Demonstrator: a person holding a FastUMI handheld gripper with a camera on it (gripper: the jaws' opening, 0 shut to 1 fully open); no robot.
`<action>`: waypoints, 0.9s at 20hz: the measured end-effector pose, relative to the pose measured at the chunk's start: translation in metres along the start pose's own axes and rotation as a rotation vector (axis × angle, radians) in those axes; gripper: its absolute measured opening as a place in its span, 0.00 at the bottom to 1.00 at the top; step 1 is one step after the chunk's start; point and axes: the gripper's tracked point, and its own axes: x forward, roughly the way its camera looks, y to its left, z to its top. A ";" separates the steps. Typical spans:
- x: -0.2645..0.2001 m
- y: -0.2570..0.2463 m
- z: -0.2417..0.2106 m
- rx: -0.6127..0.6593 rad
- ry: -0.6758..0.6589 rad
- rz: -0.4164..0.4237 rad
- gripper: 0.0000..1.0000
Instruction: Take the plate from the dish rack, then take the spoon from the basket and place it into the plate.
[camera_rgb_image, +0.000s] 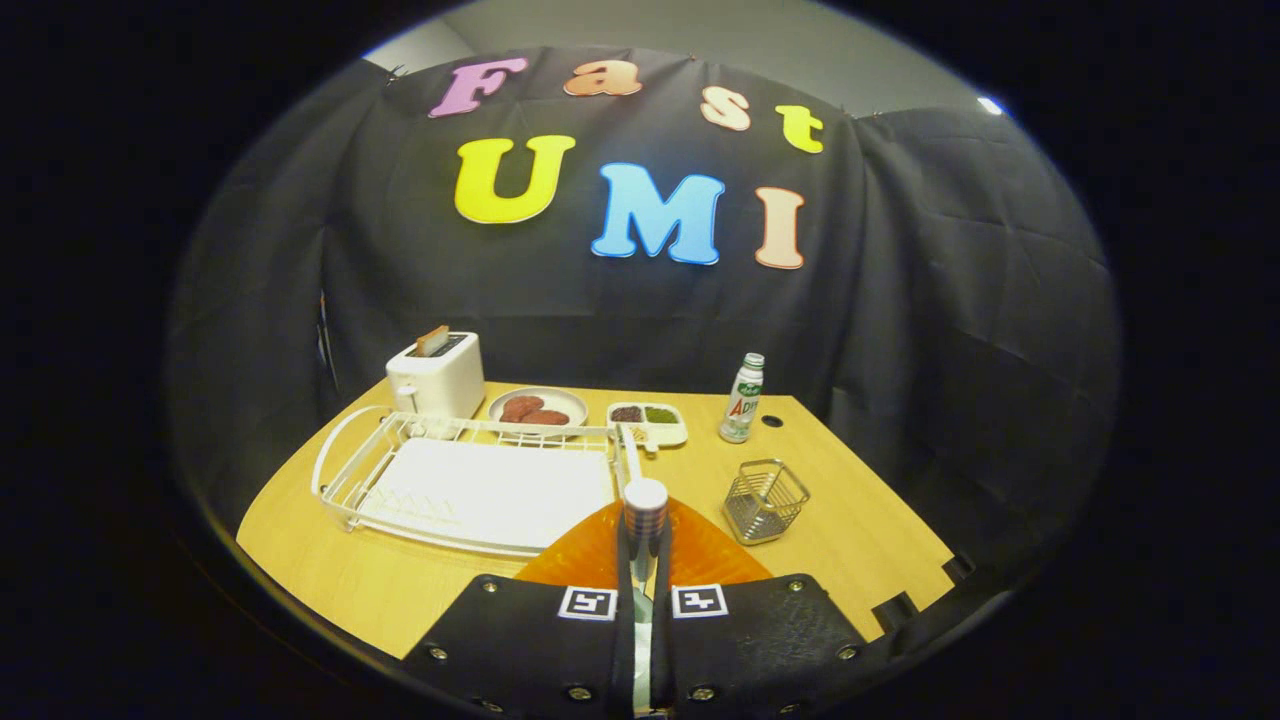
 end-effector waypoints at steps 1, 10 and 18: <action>-0.002 0.007 -0.006 -0.004 0.007 0.007 0.06; -0.002 0.054 -0.052 0.004 0.066 0.046 0.06; 0.003 0.065 -0.079 0.086 0.107 0.044 0.06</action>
